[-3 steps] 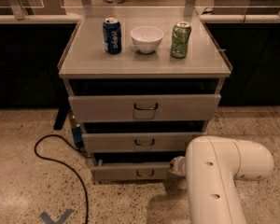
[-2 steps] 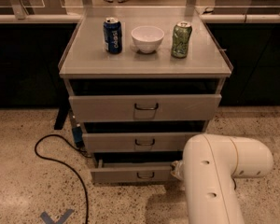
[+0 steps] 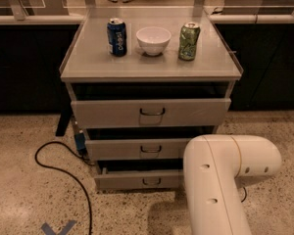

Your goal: Open bottom drawer

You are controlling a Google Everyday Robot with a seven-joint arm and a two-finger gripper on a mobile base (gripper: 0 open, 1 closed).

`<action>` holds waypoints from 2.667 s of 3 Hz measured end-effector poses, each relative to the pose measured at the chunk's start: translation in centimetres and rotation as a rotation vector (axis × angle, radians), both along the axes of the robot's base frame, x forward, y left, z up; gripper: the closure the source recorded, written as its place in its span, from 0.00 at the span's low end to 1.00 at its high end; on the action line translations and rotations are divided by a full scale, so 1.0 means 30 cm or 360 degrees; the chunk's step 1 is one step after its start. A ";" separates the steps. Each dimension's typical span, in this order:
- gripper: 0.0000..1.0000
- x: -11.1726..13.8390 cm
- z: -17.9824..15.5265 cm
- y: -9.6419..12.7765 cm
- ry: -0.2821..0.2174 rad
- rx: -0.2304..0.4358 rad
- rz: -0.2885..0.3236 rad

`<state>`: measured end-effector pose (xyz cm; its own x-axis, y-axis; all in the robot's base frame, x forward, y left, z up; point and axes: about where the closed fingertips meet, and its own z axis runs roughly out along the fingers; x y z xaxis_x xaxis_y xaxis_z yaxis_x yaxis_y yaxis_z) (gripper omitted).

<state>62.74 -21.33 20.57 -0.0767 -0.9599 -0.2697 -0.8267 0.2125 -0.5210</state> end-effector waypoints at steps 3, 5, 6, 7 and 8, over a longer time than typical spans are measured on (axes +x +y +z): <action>0.35 -0.037 0.004 0.003 -0.0045 0.0016 -0.0008; 0.00 -0.037 0.004 0.003 -0.0045 0.0016 -0.0008; 0.00 -0.037 0.004 0.003 -0.0045 0.0016 -0.0008; 0.00 0.024 -0.017 -0.012 -0.0034 0.0029 -0.0013; 0.00 0.183 -0.124 -0.005 0.0082 0.0095 -0.0034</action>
Offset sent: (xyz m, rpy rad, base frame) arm -0.0141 0.0003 0.0001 0.0086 -0.0233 -0.0045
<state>68.23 -21.47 16.85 -0.1125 -0.9401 -0.3217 -0.8469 0.2600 -0.4638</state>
